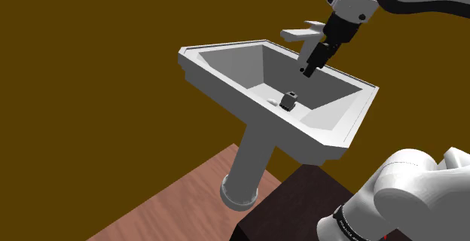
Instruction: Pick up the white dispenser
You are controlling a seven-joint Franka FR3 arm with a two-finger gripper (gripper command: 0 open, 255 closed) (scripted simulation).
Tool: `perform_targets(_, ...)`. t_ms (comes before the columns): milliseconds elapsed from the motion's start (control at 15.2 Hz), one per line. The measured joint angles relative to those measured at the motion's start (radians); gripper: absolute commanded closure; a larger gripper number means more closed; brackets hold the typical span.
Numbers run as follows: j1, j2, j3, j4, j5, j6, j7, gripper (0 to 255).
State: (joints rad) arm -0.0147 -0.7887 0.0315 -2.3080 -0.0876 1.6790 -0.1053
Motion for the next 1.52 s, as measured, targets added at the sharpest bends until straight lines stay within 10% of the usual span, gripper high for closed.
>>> perform_targets(1518, -0.083, 0.402, -0.300, -0.090, -0.178, 0.480, -0.348, 0)
